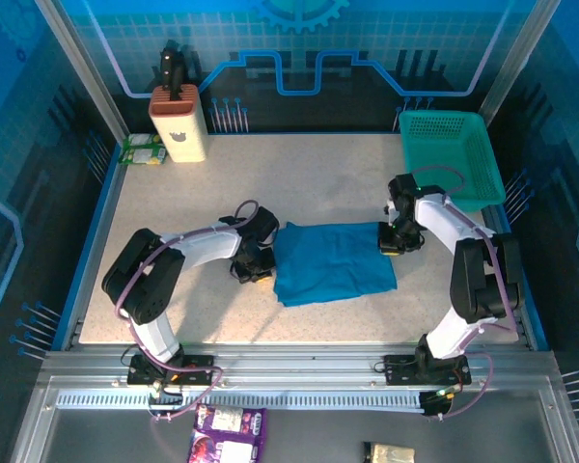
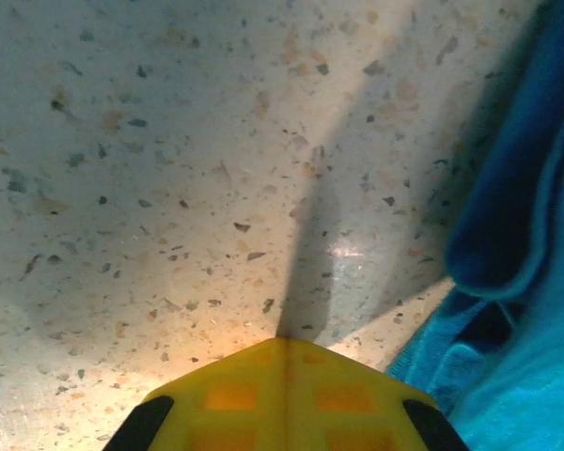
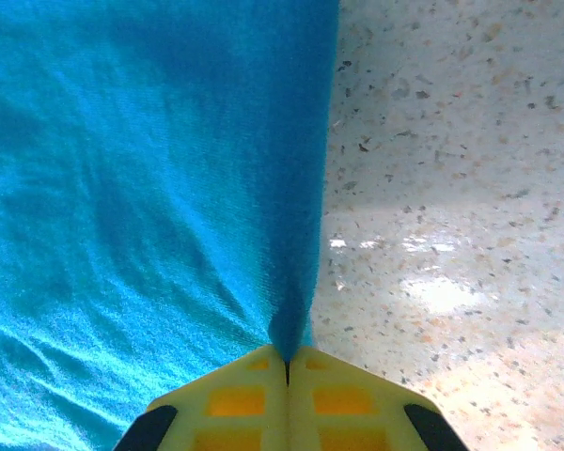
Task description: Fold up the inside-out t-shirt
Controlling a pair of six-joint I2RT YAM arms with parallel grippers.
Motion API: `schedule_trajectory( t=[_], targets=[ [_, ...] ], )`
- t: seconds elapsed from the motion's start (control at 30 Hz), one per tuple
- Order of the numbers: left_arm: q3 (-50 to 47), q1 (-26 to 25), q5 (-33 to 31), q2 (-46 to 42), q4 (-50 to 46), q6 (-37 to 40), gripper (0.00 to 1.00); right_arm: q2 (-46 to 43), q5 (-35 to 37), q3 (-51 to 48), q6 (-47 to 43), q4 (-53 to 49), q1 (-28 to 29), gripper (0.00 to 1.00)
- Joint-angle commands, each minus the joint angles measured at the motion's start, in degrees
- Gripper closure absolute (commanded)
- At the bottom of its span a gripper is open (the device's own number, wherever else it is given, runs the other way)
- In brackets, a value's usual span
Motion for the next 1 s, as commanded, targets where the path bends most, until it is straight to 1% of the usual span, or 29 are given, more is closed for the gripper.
schedule_trajectory(
  t=[0.0, 0.2, 0.5, 0.7, 0.8, 0.97],
  targets=[
    [0.53, -0.14, 4.58, 2.37, 6.05, -0.57, 1.00, -2.43, 5.19, 2.97, 0.43, -5.57, 2.26, 1.00],
    [1.48, -0.19, 6.19, 4.26, 8.01, 0.20, 1.00, -3.76, 6.77, 6.75, 3.20, -10.18, 8.11, 1.00],
    [0.96, -0.22, 8.67, 5.57, 11.59, 0.26, 1.00, -4.91, 2.44, 12.21, 11.99, -12.02, 18.87, 1.00],
    [0.29, -0.23, 10.20, 6.23, 14.23, -0.19, 1.00, -4.24, -2.50, 13.35, 18.72, -6.97, 24.81, 1.00],
    [0.58, -0.22, 11.10, 7.02, 15.01, -0.25, 1.00, -3.60, -4.45, 12.83, 22.21, -2.75, 27.85, 1.00],
    [-0.26, -0.19, 12.18, 7.42, 17.04, -0.60, 1.00, -2.37, -8.62, 9.98, 28.99, 7.42, 31.77, 1.00]
  ],
)
